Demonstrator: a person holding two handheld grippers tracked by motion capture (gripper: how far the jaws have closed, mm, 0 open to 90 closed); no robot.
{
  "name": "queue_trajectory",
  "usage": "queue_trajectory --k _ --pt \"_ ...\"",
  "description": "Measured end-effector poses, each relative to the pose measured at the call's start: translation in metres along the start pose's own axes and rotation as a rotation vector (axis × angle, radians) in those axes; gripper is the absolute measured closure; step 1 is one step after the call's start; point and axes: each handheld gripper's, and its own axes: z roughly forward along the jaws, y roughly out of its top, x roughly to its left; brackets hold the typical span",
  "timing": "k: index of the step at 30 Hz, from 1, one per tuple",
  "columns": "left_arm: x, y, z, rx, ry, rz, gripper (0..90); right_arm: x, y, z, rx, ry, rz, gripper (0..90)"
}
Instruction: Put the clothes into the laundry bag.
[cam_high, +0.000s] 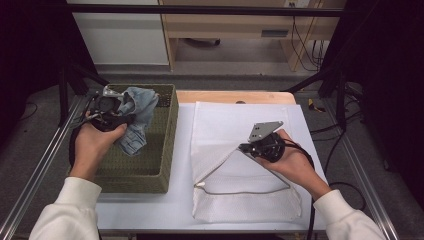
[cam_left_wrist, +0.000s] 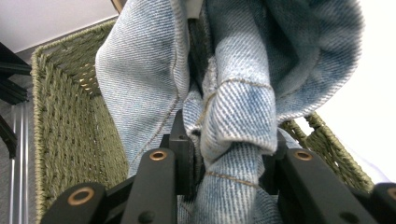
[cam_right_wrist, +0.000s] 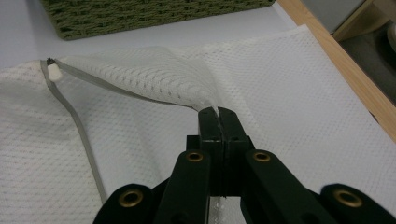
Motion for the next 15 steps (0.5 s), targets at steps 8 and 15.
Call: queue_trajectory --k 8,15 --pt "-0.001 0.003 -0.008 -0.028 -0.016 -0.004 67.0 0.0 0.002 0.0 0.006 -0.001 -0.003 90.0" --pt "-0.005 0.008 -0.015 -0.051 -0.029 0.002 67.0 0.0 0.001 0.002 0.012 0.006 -0.01 90.0"
